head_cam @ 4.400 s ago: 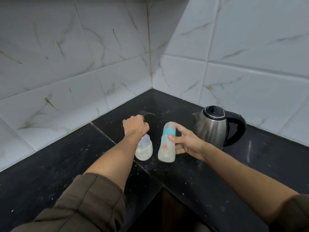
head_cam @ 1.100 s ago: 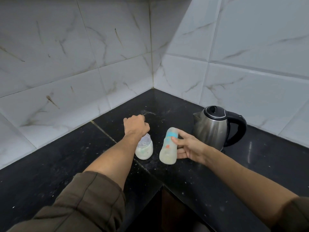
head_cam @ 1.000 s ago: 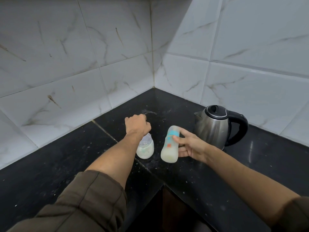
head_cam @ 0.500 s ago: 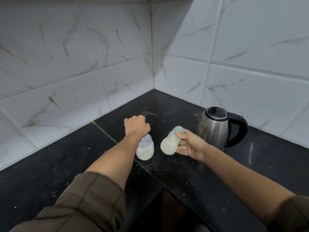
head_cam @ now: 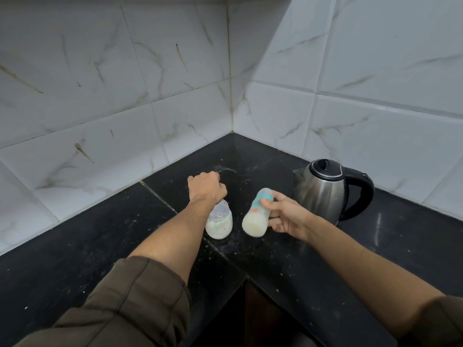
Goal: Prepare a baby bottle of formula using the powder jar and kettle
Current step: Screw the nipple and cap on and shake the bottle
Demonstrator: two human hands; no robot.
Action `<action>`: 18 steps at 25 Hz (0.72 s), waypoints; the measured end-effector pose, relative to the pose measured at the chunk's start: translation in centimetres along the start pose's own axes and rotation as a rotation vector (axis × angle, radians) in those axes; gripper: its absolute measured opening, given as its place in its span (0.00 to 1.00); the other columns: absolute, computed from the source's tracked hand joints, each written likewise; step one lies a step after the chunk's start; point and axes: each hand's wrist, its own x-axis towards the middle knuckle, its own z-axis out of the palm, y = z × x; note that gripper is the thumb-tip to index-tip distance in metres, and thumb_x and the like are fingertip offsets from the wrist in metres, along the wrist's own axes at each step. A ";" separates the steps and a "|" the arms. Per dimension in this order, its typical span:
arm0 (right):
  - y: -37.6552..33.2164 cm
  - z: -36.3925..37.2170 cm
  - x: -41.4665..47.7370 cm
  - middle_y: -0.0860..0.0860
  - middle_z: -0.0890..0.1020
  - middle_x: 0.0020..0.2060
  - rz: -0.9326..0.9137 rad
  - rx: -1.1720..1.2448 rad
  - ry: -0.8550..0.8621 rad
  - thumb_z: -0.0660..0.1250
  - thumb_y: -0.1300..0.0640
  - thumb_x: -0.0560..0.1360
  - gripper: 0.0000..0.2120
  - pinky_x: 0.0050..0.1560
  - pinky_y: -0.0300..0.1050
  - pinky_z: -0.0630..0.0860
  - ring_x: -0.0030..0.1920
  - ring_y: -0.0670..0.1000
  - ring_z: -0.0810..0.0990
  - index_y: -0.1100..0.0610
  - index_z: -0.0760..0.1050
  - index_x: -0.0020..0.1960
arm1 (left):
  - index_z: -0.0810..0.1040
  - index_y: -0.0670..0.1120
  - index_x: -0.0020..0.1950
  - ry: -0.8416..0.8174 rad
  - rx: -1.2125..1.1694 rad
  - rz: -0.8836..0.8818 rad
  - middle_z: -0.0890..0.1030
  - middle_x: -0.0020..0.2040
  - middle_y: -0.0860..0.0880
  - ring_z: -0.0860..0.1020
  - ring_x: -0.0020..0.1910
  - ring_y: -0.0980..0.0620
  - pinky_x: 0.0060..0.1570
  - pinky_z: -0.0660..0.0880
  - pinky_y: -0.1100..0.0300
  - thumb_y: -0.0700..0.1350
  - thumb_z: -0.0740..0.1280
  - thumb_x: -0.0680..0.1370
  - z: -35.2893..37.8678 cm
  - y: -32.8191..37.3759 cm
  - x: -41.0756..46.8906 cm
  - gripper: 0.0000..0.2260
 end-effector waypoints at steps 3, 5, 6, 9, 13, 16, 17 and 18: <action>-0.1 0.0 -0.2 0.63 0.87 0.57 0.041 -0.010 -0.024 0.73 0.49 0.81 0.19 0.29 0.38 0.78 0.37 0.51 0.83 0.47 0.75 0.70 | 0.83 0.48 0.58 0.005 0.000 -0.011 0.84 0.43 0.48 0.78 0.41 0.48 0.60 0.71 0.47 0.49 0.63 0.81 -0.2 -0.2 0.1 0.12; 0.7 0.0 -0.3 0.61 0.88 0.55 0.038 -0.117 -0.140 0.74 0.49 0.79 0.22 0.31 0.39 0.79 0.37 0.51 0.85 0.44 0.73 0.71 | 0.83 0.48 0.58 0.006 -0.007 -0.007 0.84 0.43 0.48 0.77 0.41 0.48 0.60 0.71 0.47 0.49 0.63 0.81 -0.3 0.1 0.2 0.12; 0.8 0.0 -0.2 0.60 0.89 0.54 0.032 -0.125 -0.139 0.75 0.49 0.79 0.23 0.31 0.39 0.79 0.36 0.50 0.85 0.43 0.73 0.71 | 0.83 0.48 0.58 0.005 -0.010 -0.003 0.85 0.43 0.48 0.77 0.41 0.48 0.60 0.71 0.47 0.49 0.63 0.81 -0.4 0.1 0.1 0.12; 0.3 -0.3 0.3 0.61 0.89 0.51 0.068 0.002 0.067 0.72 0.50 0.81 0.19 0.26 0.38 0.77 0.34 0.52 0.85 0.50 0.75 0.71 | 0.83 0.48 0.58 0.005 -0.009 -0.006 0.84 0.43 0.48 0.77 0.41 0.48 0.61 0.71 0.47 0.49 0.63 0.81 -0.6 -0.3 0.0 0.12; 0.8 -0.2 -0.1 0.59 0.89 0.51 0.071 -0.104 -0.069 0.74 0.51 0.80 0.23 0.29 0.39 0.79 0.33 0.50 0.81 0.46 0.73 0.72 | 0.83 0.48 0.59 -0.005 -0.016 -0.011 0.84 0.44 0.48 0.77 0.41 0.50 0.64 0.71 0.46 0.49 0.63 0.82 -0.5 -0.2 -0.1 0.12; -0.2 0.1 -0.1 0.61 0.89 0.53 -0.032 0.000 0.031 0.75 0.52 0.79 0.24 0.31 0.40 0.81 0.37 0.52 0.82 0.44 0.73 0.73 | 0.83 0.48 0.59 -0.002 -0.020 -0.007 0.84 0.44 0.48 0.77 0.41 0.49 0.64 0.71 0.45 0.49 0.63 0.82 -0.5 -0.2 -0.3 0.12; -0.6 0.2 0.0 0.61 0.89 0.53 -0.066 0.067 0.070 0.75 0.52 0.80 0.24 0.31 0.41 0.81 0.39 0.54 0.83 0.44 0.72 0.73 | 0.83 0.48 0.59 -0.001 -0.017 -0.006 0.84 0.44 0.48 0.77 0.41 0.49 0.64 0.71 0.45 0.49 0.63 0.82 -0.5 -0.2 -0.4 0.12; -0.8 0.3 0.0 0.61 0.88 0.54 -0.089 0.081 0.072 0.74 0.52 0.80 0.25 0.32 0.41 0.82 0.42 0.55 0.84 0.43 0.72 0.73 | 0.83 0.48 0.59 -0.002 -0.017 -0.008 0.84 0.44 0.48 0.76 0.41 0.50 0.64 0.71 0.45 0.49 0.64 0.82 -0.5 -0.2 -0.5 0.11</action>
